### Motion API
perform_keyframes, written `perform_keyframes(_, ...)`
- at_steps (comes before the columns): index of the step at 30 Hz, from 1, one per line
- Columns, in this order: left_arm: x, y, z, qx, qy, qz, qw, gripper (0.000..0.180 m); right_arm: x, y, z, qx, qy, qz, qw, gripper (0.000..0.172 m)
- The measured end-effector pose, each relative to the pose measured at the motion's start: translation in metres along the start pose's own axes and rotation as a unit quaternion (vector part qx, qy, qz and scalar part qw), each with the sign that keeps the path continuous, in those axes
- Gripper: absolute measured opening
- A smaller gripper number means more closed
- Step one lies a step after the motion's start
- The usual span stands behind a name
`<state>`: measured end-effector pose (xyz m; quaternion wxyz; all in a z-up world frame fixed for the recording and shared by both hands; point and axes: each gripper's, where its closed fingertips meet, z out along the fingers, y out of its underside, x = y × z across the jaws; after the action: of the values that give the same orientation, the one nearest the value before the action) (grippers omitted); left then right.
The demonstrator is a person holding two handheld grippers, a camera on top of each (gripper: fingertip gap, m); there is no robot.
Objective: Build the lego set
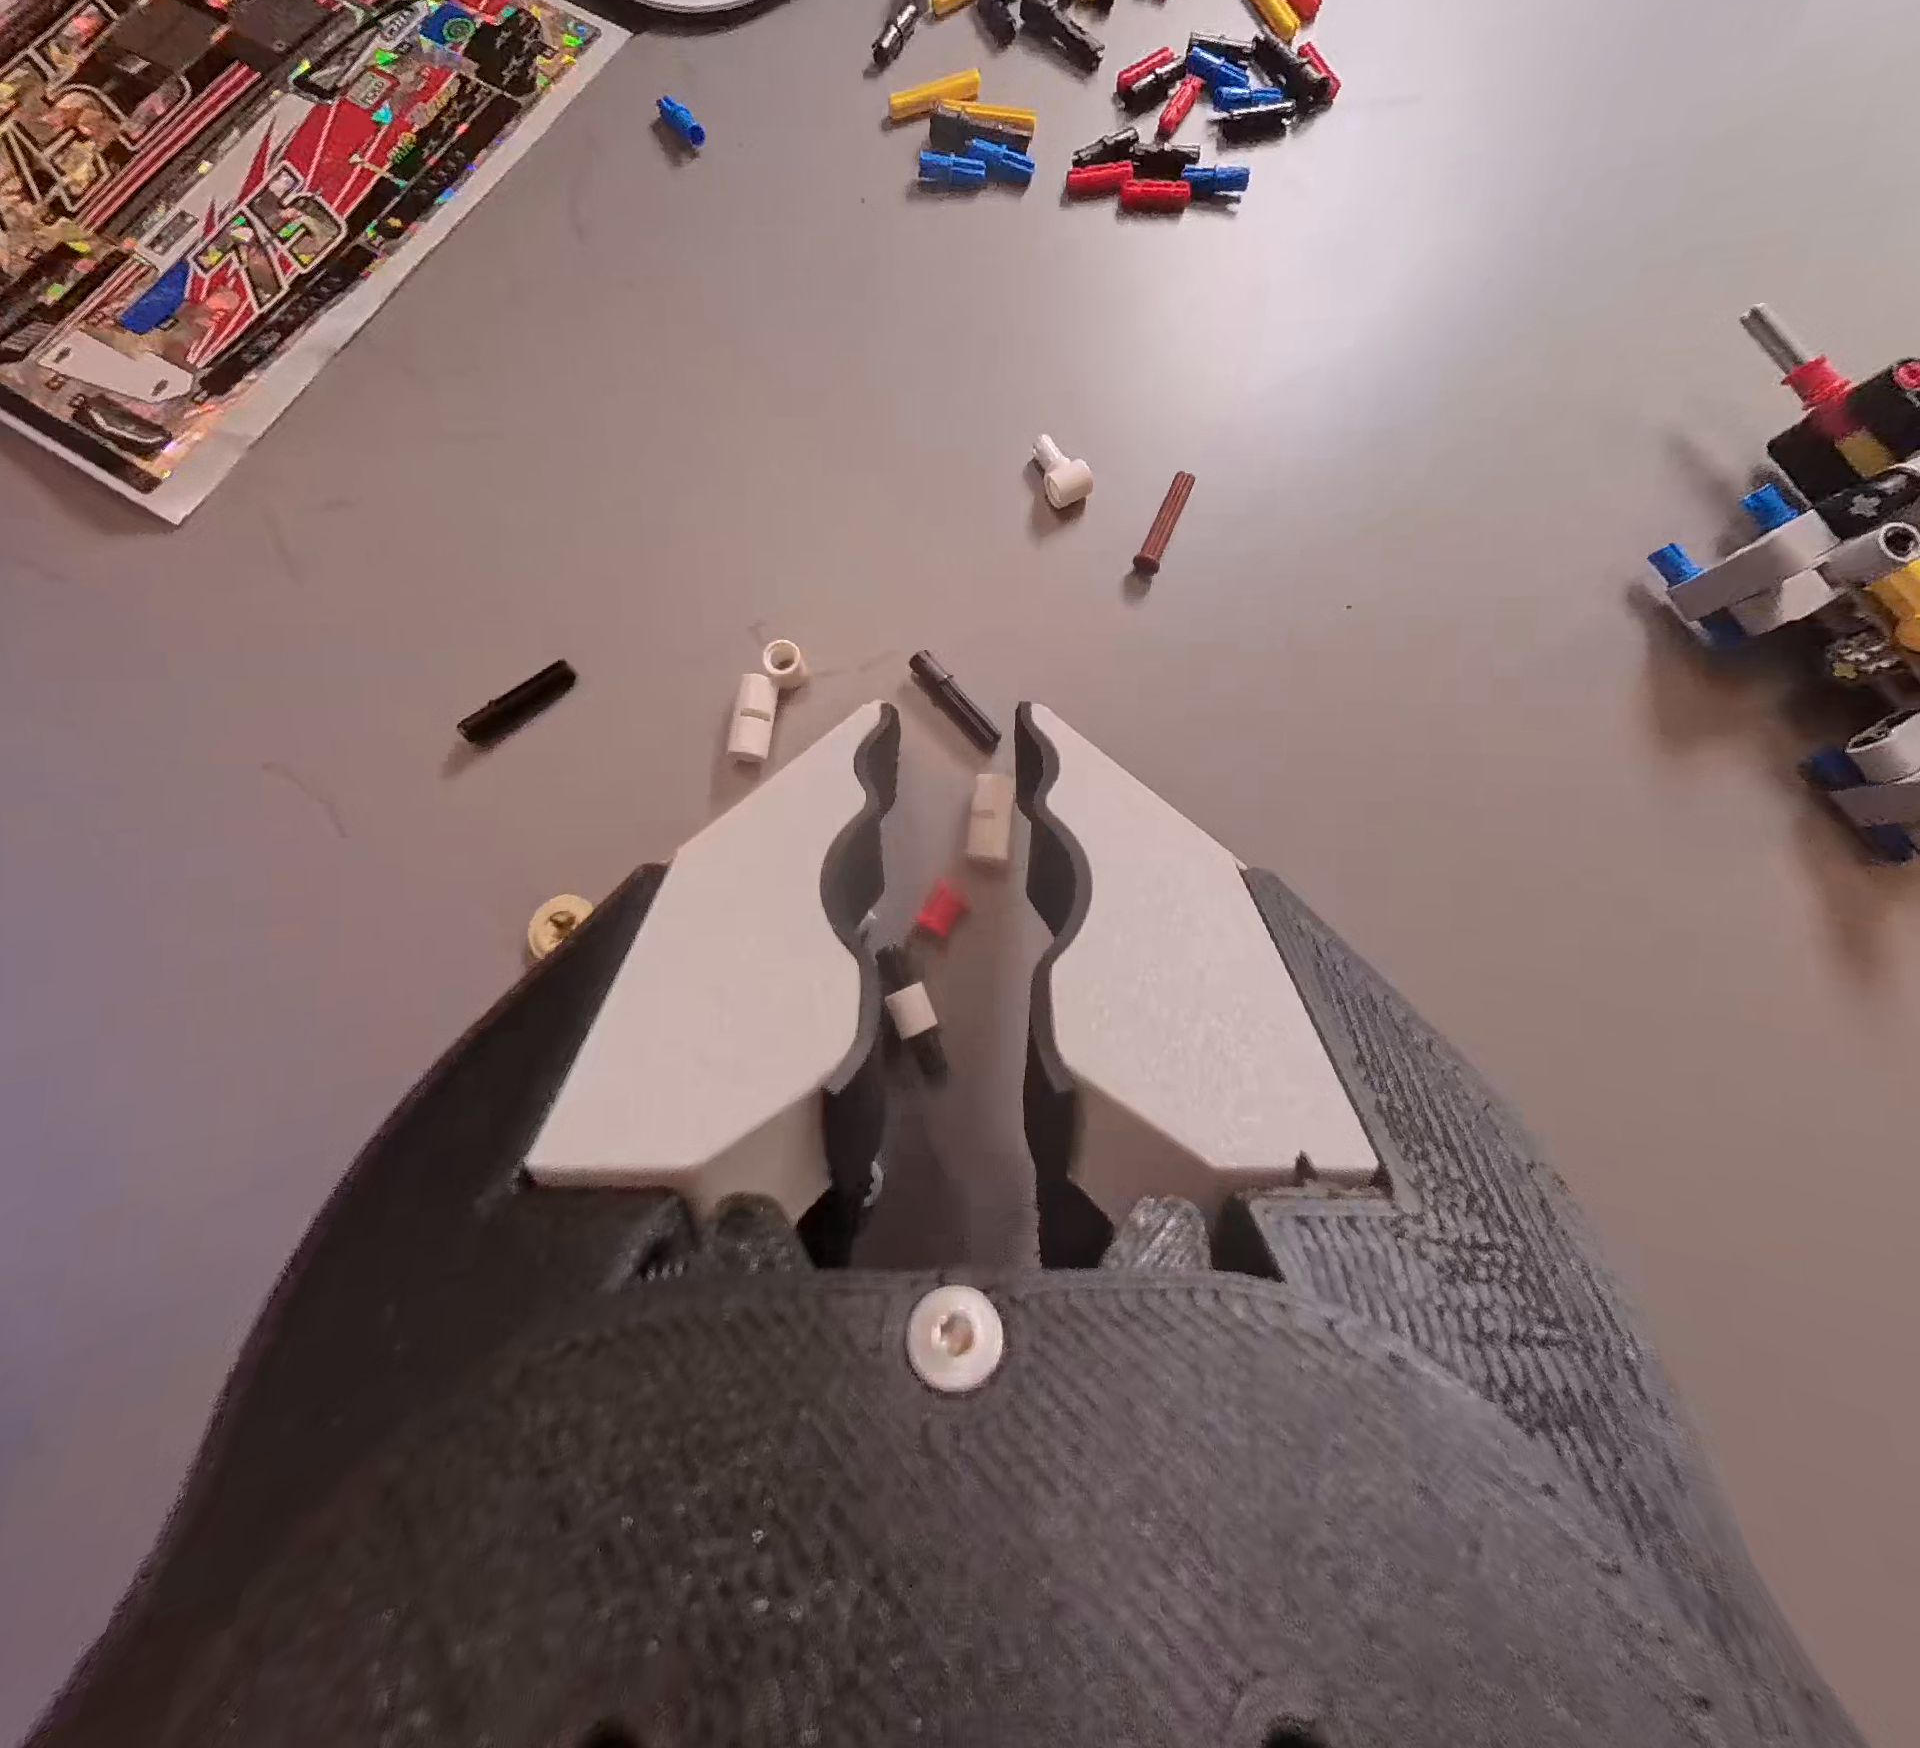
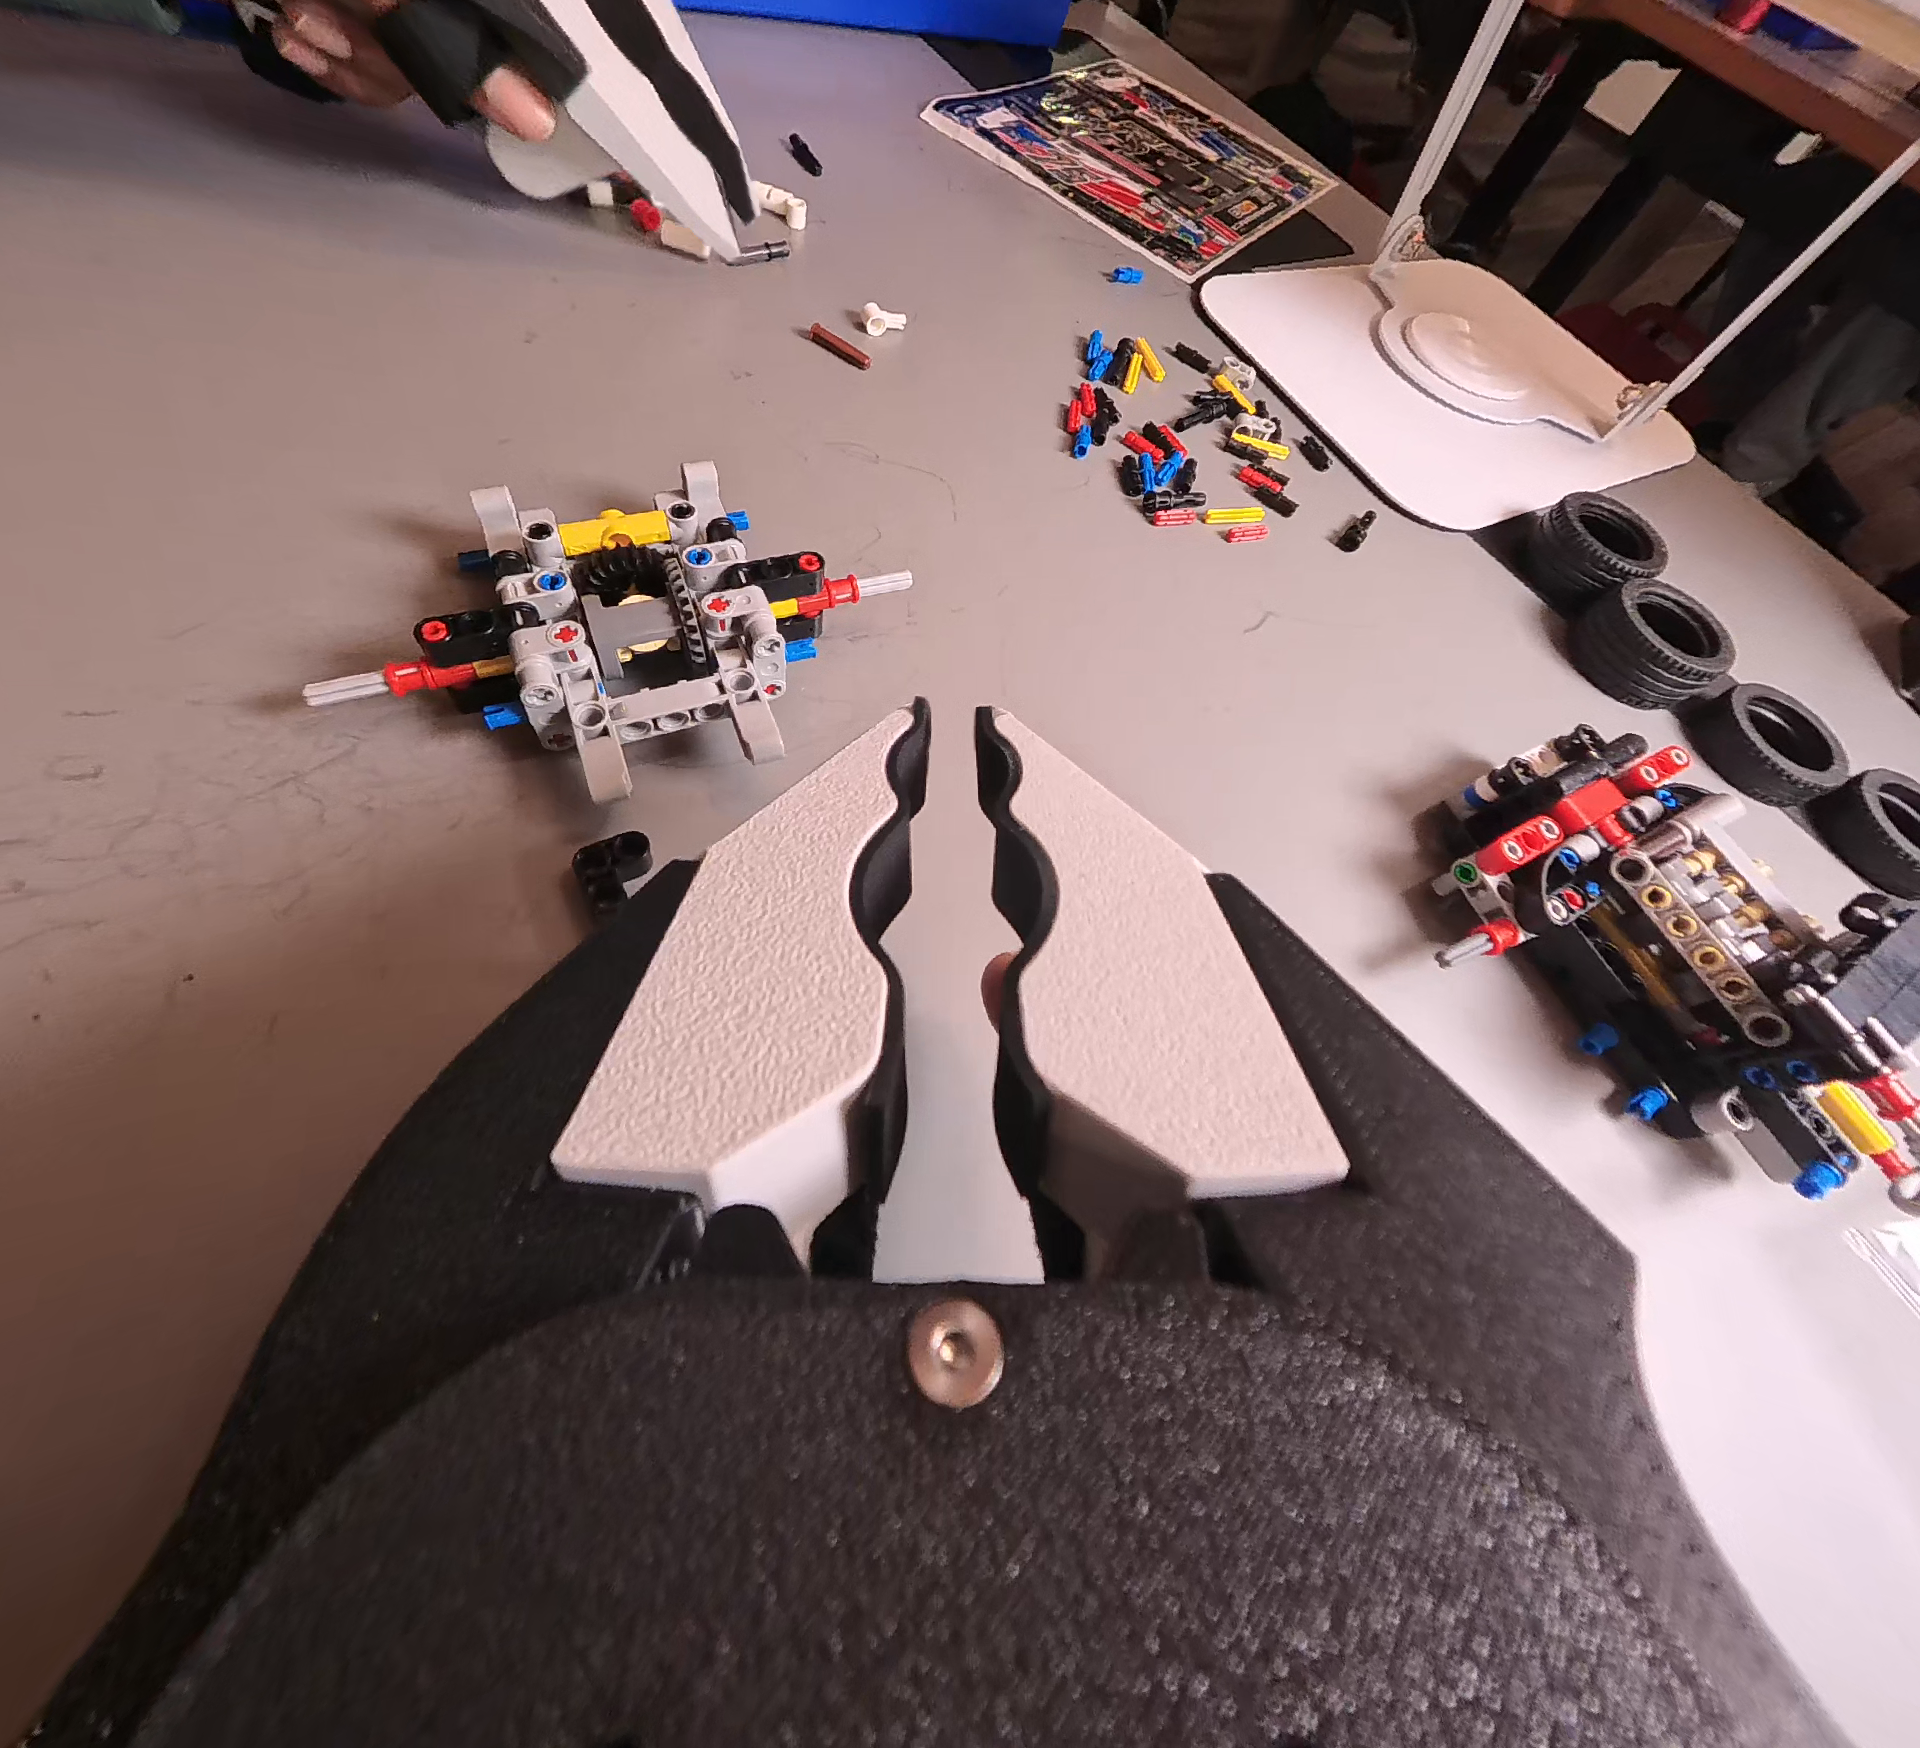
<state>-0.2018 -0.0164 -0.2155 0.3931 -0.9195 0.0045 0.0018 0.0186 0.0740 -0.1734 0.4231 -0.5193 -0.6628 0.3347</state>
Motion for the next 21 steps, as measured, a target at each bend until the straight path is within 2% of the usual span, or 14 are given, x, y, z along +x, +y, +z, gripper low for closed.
perform_keyframes(3,-0.001,0.003,0.004,-0.015,-0.012,0.020,1.000,0.019,0.000,0.001,0.001,-0.001,-0.003,0.002,1.000,0.007)
perform_keyframes(7,-0.003,0.002,0.006,-0.023,-0.032,0.048,0.998,0.003,-0.001,0.001,0.000,-0.004,-0.003,-0.004,1.000,0.007)
perform_keyframes(10,-0.008,0.001,0.006,-0.025,-0.052,0.067,0.996,0.003,0.000,-0.001,-0.001,0.000,0.001,-0.005,1.000,0.007)
perform_keyframes(12,-0.012,-0.002,0.003,-0.011,-0.063,0.080,0.995,0.002,0.001,-0.003,-0.003,0.005,0.004,-0.006,1.000,0.007)
perform_keyframes(15,-0.008,-0.025,-0.013,0.051,-0.060,0.088,0.993,0.002,0.002,-0.009,-0.005,0.017,0.008,-0.006,1.000,0.007)
perform_keyframes(18,0.019,-0.054,-0.036,0.138,-0.013,0.100,0.985,0.002,-0.004,-0.020,-0.008,0.041,0.000,-0.004,0.999,0.007)
perform_keyframes(21,0.077,-0.068,-0.055,0.204,0.123,0.112,0.965,0.002,-0.020,-0.033,-0.010,0.074,-0.036,-0.001,0.997,0.009)
